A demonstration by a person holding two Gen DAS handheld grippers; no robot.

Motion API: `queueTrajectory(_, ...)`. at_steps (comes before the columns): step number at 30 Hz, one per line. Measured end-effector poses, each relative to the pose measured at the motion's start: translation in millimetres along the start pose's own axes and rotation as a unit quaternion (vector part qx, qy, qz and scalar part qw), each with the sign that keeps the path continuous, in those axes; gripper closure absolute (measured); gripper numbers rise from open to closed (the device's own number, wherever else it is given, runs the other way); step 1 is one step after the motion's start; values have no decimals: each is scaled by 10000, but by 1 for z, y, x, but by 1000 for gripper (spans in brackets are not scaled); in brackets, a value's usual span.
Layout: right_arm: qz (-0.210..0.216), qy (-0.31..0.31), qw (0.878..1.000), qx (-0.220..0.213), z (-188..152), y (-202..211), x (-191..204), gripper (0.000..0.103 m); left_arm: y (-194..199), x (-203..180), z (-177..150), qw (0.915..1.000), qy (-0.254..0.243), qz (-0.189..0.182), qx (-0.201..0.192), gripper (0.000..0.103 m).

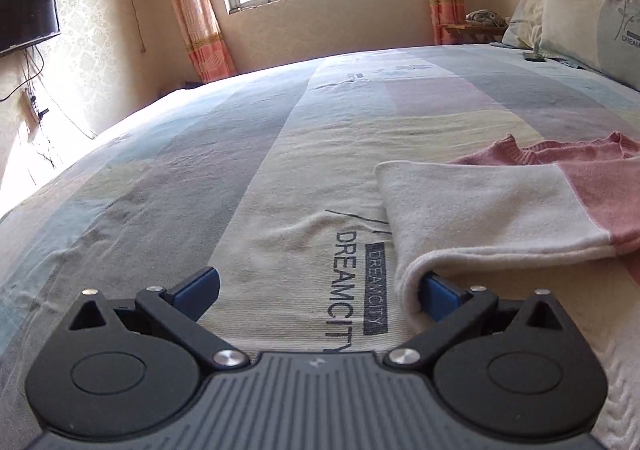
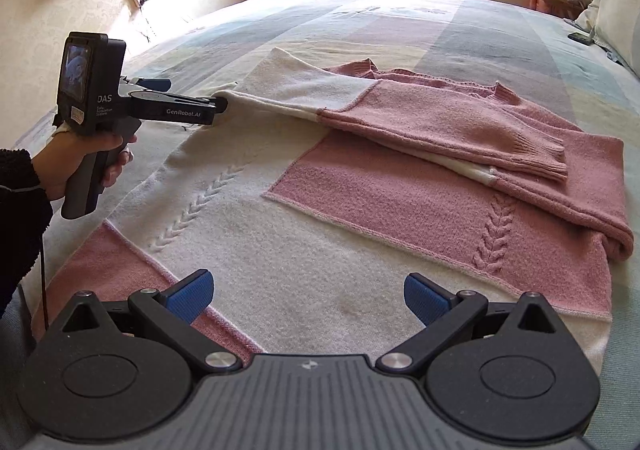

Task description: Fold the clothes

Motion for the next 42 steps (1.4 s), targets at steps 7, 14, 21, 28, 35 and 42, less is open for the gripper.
queueTrajectory(7,6,94,9999,45,0,-3,4,0,-3,23,-8,9973,517,-444,275,1)
queueTrajectory(14,-10,28,10000,26,-1,-3,-1,0,33,13,42,9851,860,-1444,-358,1)
queueTrajectory(21,70,-36,10000,41,-1,-7,-2,0,4,-65,23,9615,936,-2462,788,1)
queueTrajectory(28,208,-374,9990,93,-9,-16,-15,0,47,-73,30,9677,517,-2454,241,1)
queueTrajectory(35,310,-482,9982,-201,-11,-14,-21,0,75,-74,4,9680,158,-2494,-248,1)
queueTrajectory(42,249,-112,9993,-242,-12,-15,-18,0,68,-70,12,9667,171,-2500,-515,1)
Point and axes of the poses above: each gripper's, at about its wrist camera, not at the fingertips, and y roughly against the way its jaws point, x to its left, z to its top, the point moved 8 cm from there along -y, roughly the way its jaws point, and after that the axes turned 14 degrees about z, right-handed, at the moved point
